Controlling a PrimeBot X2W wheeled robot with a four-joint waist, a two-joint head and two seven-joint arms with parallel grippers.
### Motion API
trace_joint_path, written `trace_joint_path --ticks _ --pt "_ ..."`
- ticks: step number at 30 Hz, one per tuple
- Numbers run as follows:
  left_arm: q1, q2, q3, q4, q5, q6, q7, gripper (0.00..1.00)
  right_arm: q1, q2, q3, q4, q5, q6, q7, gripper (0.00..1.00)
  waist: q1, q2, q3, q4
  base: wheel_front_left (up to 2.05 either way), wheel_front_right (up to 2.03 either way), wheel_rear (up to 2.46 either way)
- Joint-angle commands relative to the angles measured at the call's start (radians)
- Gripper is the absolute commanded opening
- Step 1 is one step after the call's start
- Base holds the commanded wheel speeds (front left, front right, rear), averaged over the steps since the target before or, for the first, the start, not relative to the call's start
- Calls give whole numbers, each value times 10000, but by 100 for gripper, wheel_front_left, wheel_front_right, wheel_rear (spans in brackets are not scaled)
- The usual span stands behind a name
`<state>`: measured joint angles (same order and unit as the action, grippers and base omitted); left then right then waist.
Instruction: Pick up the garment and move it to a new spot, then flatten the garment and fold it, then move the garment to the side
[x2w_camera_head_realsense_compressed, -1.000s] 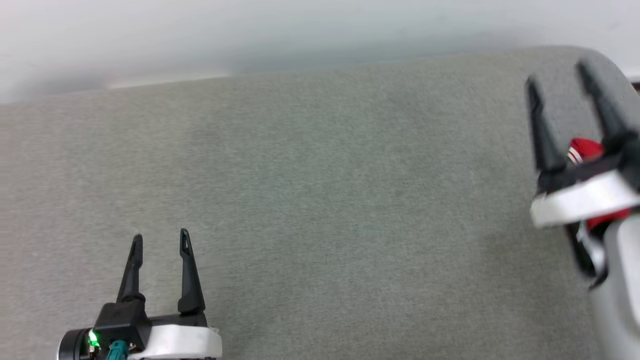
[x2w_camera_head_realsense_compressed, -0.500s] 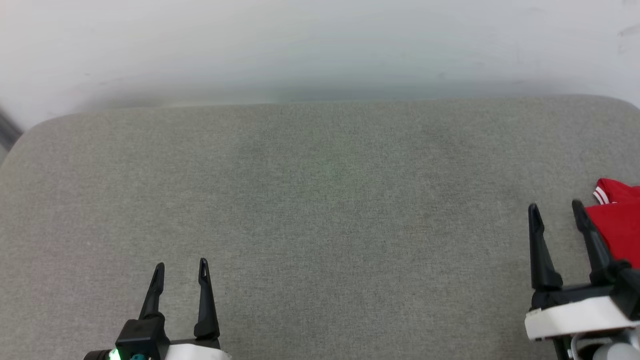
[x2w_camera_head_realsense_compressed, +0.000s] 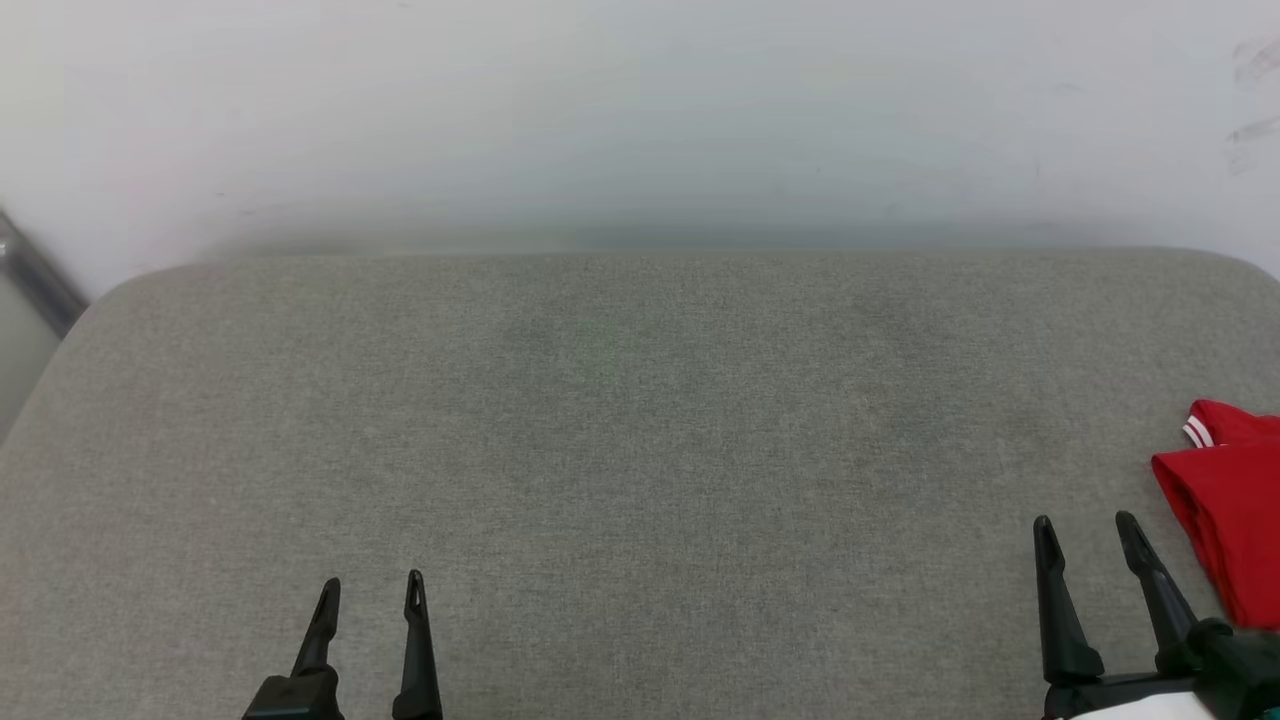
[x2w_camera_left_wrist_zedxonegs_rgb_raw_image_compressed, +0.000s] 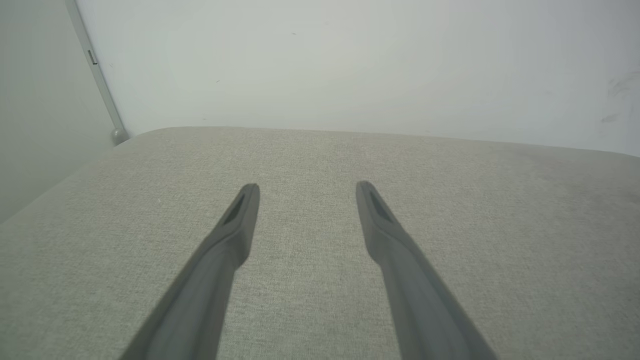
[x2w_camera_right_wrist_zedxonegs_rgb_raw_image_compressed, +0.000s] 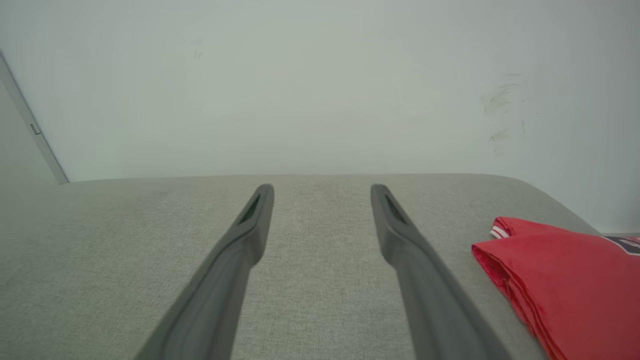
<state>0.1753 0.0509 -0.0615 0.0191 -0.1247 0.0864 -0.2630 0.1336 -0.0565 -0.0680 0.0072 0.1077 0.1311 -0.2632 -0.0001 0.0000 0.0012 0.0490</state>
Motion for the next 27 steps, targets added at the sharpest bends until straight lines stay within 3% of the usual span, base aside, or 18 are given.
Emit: trace_joint_path --ticks 1,9,10,14,27 --pt "57 -12 9 0 -30 -68 -22 100 181 66 22 -28 45 -8 -14 100 1 0 -48 9 0 0 0" --pt "110 -11 59 62 -37 -111 -22 100 261 86 68 89 183 -8 -16 100 1 0 -118 -11 0 0 0" --pt "36 0 46 63 -43 -129 0 0 142 35 73 79 173 0 -2 0 1 0 -119 -10 0 0 0" --pt "72 -2 21 405 -67 -136 9 0 150 35 120 414 217 0 12 0 1 0 -120 -11 0 0 0" --pt "-379 141 115 644 -2626 -446 461 0 -270 -67 165 701 2738 -1 508 0 1 0 -106 -57 0 0 0"
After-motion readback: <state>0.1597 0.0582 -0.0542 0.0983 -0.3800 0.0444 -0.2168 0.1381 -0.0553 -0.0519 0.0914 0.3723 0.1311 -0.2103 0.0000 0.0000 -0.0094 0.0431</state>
